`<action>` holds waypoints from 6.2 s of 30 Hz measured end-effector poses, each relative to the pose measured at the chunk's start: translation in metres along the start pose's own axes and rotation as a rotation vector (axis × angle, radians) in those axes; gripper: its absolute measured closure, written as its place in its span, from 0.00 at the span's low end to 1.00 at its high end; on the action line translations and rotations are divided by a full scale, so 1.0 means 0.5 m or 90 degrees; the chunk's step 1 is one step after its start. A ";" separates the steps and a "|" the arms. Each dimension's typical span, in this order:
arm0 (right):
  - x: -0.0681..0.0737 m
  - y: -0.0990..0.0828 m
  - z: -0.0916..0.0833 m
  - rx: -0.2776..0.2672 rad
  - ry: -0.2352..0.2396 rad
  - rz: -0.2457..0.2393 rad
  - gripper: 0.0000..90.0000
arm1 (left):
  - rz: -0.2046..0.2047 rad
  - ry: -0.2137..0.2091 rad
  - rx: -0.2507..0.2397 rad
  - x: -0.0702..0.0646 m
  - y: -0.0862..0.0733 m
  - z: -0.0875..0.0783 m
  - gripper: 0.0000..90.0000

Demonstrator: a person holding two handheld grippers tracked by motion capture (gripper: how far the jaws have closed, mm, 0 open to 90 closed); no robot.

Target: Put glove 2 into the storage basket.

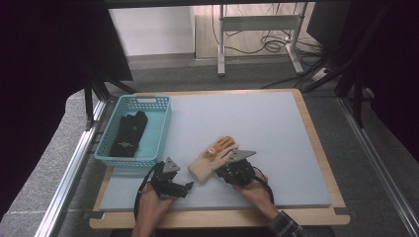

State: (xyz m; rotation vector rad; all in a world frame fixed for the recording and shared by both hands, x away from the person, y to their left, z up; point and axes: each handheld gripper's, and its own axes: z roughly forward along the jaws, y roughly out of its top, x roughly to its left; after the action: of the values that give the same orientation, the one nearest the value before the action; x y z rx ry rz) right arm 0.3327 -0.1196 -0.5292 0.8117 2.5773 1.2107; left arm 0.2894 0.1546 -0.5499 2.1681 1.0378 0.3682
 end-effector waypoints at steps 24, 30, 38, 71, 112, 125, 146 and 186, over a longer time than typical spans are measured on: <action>-0.129 -0.111 -0.158 0.001 -0.154 0.059 0.23 | -0.004 0.002 -0.005 -0.001 0.000 0.001 0.05; -0.141 -0.126 -0.153 0.025 -0.159 0.064 0.20 | -0.004 0.002 -0.006 -0.002 -0.001 0.001 0.05; -0.137 -0.126 -0.150 0.027 -0.166 0.055 0.19 | 0.000 0.002 -0.006 -0.003 -0.001 -0.001 0.07; -0.137 -0.127 -0.150 0.024 -0.167 0.055 0.19 | 0.044 -0.085 0.034 -0.038 0.190 0.034 0.04; -0.137 -0.127 -0.150 0.025 -0.167 0.055 0.20 | 0.060 -0.082 0.116 -0.017 0.227 0.138 0.51; -0.137 -0.127 -0.150 0.025 -0.167 0.056 0.20 | 0.036 -0.070 0.100 -0.004 0.238 0.116 0.55; -0.137 -0.127 -0.150 0.025 -0.167 0.055 0.19 | 0.005 -0.024 0.066 0.039 0.284 0.033 0.55; -0.137 -0.127 -0.150 0.025 -0.167 0.055 0.20 | -0.191 0.217 0.069 0.320 0.256 -0.144 0.54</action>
State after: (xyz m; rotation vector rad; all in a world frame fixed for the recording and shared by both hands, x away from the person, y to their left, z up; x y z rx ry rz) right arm 0.3359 -0.2395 -0.5327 1.0247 2.3811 1.0022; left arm 0.4276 0.2548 -0.4159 2.0418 1.5814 0.5624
